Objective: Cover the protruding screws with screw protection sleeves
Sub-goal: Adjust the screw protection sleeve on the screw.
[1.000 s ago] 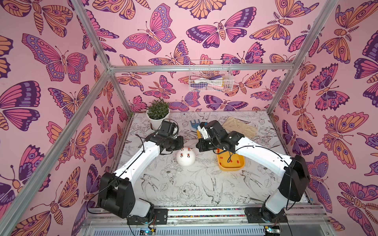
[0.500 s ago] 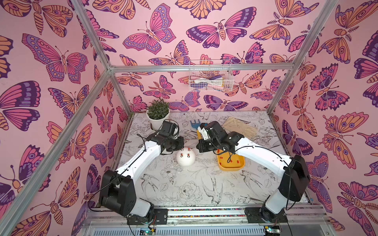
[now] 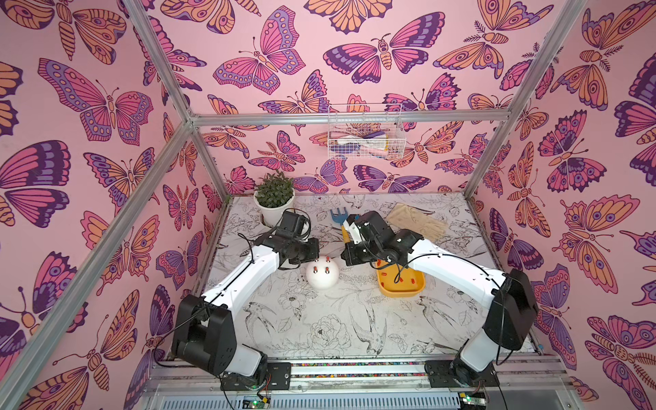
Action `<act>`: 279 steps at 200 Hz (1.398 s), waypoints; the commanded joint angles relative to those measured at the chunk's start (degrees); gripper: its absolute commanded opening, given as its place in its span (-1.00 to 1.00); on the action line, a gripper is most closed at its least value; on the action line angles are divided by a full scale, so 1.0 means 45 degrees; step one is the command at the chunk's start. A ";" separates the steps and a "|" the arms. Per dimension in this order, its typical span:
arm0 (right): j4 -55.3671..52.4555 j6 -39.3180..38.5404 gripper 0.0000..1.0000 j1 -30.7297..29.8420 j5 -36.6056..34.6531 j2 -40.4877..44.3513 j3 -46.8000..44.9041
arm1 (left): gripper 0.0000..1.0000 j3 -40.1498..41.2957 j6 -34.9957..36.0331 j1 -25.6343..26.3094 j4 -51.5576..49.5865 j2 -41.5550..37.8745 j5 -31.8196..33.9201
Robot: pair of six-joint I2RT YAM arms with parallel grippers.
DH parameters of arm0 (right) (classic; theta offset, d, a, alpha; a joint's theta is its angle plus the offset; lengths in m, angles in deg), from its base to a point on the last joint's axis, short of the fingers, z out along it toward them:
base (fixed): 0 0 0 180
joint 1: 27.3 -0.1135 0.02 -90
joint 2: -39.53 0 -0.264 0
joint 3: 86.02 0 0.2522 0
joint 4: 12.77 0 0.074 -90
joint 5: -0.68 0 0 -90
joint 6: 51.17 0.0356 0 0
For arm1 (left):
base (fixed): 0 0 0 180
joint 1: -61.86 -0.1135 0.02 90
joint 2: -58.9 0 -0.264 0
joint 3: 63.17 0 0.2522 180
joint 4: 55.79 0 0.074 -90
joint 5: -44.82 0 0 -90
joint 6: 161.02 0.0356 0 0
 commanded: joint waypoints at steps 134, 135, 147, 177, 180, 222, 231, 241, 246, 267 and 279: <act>-0.0031 0.0118 -0.88 0.0062 0.0034 0.0354 -0.0233 | -1.00 0.1019 0.0132 0.0039 -0.0023 0.0364 0.0415; -0.0031 0.0113 -0.88 0.0069 0.0039 0.0344 -0.0231 | -1.00 0.1024 0.0141 0.0038 -0.0014 0.0365 0.0408; -0.0040 0.0097 -0.88 0.0072 0.0043 0.0310 -0.0221 | -1.00 0.1102 0.0093 0.0035 0.0028 0.0422 0.0424; -0.0088 0.0053 -0.88 0.0076 0.0038 0.0273 -0.0163 | -1.00 0.1166 0.0020 0.0037 0.0146 0.0503 0.0441; -0.0089 0.0052 -0.88 0.0076 0.0027 0.0300 -0.0173 | -1.00 0.1166 0.0015 0.0037 0.0169 0.0502 0.0439; -0.0108 -0.0008 -0.88 0.0190 0.0005 0.0319 -0.0210 | -1.00 0.1020 -0.0102 0.0038 0.0322 0.0554 0.0357; -0.0161 -0.0018 -0.87 0.0231 -0.0031 0.0372 -0.0185 | -1.00 0.0986 -0.0159 0.0038 0.0351 0.0507 0.0308; -0.0201 -0.0062 -0.86 0.0268 -0.0071 0.0417 -0.0200 | -1.00 0.0922 -0.0196 0.0047 0.0406 0.0408 0.0285; -0.0223 -0.0064 -0.86 0.0300 -0.0147 0.0469 -0.0213 | -1.00 0.0885 -0.0198 0.0037 0.0426 0.0351 0.0306; -0.0275 -0.0087 -0.84 0.0479 -0.0361 0.0678 -0.0341 | -1.00 0.0666 -0.0162 0.0047 0.0443 0.0139 0.0346; -0.0266 -0.0087 -0.81 0.0619 -0.0402 0.0796 -0.0435 | -1.00 0.0504 -0.0127 0.0042 0.0442 0.0046 0.0376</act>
